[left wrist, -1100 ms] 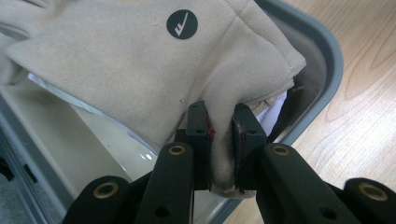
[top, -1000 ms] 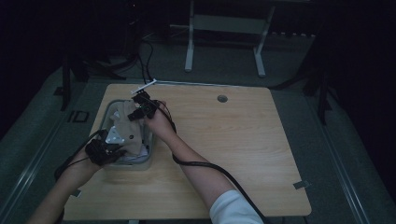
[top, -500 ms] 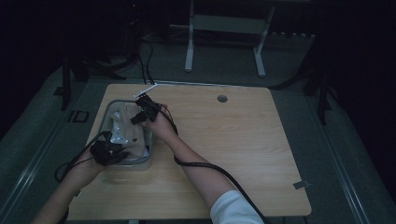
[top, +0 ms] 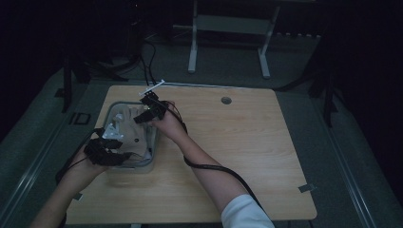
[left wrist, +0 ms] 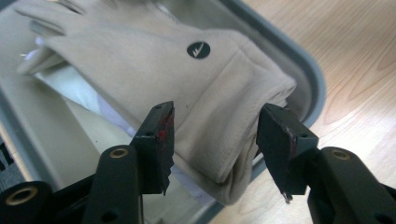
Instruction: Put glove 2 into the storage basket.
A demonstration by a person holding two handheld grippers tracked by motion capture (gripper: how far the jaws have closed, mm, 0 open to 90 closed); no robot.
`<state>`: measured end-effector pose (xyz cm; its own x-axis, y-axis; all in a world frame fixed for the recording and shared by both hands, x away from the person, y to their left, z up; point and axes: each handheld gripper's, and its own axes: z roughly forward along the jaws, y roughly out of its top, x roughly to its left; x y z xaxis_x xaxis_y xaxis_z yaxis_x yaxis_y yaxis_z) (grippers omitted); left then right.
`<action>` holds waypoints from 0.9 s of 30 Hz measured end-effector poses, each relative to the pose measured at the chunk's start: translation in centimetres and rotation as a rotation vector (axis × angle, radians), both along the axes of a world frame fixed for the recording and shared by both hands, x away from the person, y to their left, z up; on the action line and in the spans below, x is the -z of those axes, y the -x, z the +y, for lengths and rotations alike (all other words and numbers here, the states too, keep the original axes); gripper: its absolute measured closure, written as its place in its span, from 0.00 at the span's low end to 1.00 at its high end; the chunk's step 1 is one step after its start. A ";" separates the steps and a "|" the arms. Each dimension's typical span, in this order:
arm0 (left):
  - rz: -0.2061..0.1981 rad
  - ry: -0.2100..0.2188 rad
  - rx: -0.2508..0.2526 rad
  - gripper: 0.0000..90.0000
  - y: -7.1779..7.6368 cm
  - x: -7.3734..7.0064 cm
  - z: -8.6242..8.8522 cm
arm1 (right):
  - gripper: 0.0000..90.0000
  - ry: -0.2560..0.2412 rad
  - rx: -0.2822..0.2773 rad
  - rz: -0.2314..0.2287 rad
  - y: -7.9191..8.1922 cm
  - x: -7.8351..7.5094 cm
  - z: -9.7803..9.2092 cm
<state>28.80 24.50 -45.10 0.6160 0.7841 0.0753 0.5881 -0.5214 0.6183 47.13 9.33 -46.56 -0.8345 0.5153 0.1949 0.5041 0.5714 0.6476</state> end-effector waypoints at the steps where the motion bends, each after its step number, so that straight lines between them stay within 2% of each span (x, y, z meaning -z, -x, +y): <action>1: 0.005 0.015 -0.008 0.41 0.1 -0.2 -0.1 | 0.37 -0.009 -0.008 -0.013 0.4 -0.5 -0.5; 2: 0.000 0.033 -0.014 0.37 0.2 -0.3 -0.1 | 0.33 -0.010 -0.011 -0.019 0.6 -0.7 -0.8; 5: 0.023 0.096 0.000 0.26 0.2 -0.4 -0.4 | 0.24 -0.012 -0.047 -0.024 1.1 -1.0 -1.3; 6: 0.019 0.111 0.000 0.26 0.2 -0.3 -0.7 | 0.23 -0.014 -0.058 -0.026 1.3 -1.1 -1.5; 9: 0.010 0.106 0.020 0.20 0.3 0.0 -1.7 | 0.22 -0.031 -0.068 -0.034 1.7 -1.6 -2.3; 12: -0.003 0.135 0.031 0.20 0.2 0.2 -2.5 | 0.21 -0.037 -0.075 -0.054 2.1 -1.9 -3.1; 14: -0.030 0.139 0.030 0.20 0.2 0.2 -3.1 | 0.19 -0.026 -0.089 -0.080 2.3 -2.0 -3.7; 21: -0.078 0.167 0.040 0.18 0.1 0.2 -4.5 | 0.20 -0.011 -0.102 -0.100 2.8 -1.8 -5.5; 27: -0.066 0.198 0.074 0.17 0.0 0.8 -6.0 | 0.20 -0.007 -0.098 -0.108 3.3 -1.6 -7.1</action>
